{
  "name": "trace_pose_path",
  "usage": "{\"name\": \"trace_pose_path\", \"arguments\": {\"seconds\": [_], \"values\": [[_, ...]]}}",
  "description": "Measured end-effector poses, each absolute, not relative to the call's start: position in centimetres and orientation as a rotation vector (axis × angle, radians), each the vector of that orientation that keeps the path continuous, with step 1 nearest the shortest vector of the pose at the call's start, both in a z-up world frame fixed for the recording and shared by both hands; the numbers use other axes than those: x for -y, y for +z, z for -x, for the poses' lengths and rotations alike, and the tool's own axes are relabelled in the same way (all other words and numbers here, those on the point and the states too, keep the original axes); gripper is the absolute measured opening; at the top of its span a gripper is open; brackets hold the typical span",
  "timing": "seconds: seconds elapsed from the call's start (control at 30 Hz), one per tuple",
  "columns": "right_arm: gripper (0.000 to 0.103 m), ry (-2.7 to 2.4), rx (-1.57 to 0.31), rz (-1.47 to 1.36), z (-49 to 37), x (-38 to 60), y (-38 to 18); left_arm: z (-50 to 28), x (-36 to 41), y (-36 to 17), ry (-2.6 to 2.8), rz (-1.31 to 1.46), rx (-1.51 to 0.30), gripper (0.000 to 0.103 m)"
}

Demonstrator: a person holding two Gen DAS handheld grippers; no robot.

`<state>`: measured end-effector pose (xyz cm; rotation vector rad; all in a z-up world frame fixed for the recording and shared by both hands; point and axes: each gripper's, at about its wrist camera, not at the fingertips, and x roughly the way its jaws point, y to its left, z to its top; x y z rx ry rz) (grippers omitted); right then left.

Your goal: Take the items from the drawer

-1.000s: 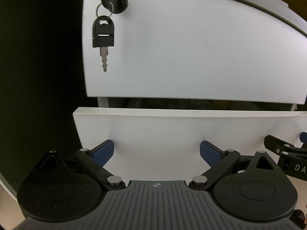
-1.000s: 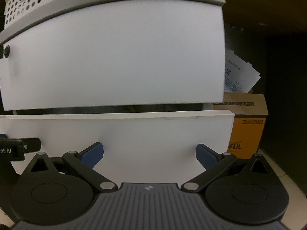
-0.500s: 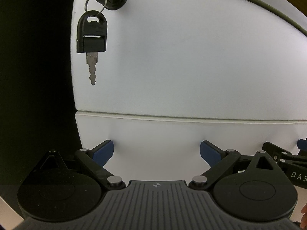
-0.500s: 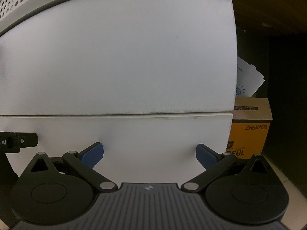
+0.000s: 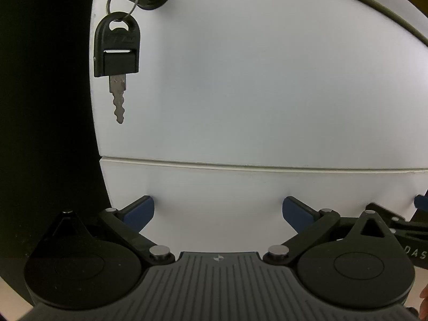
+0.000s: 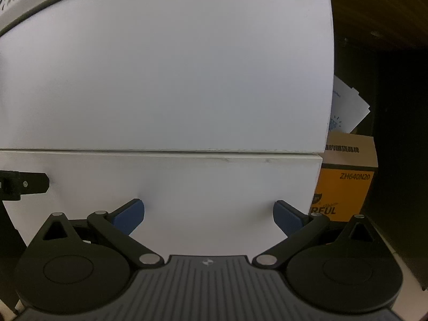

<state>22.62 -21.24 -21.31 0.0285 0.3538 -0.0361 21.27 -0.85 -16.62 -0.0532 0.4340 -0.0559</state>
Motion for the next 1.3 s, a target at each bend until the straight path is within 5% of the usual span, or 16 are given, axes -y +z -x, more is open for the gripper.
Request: {"name": "trace_pose_path", "arguments": {"seconds": [1.3], "values": [[0.103,0.047,-0.359,0.01,-10.1,20.9,-10.4,-13.7,1.3,-8.1,-0.108,0.042,-0.427,0.103]]}}
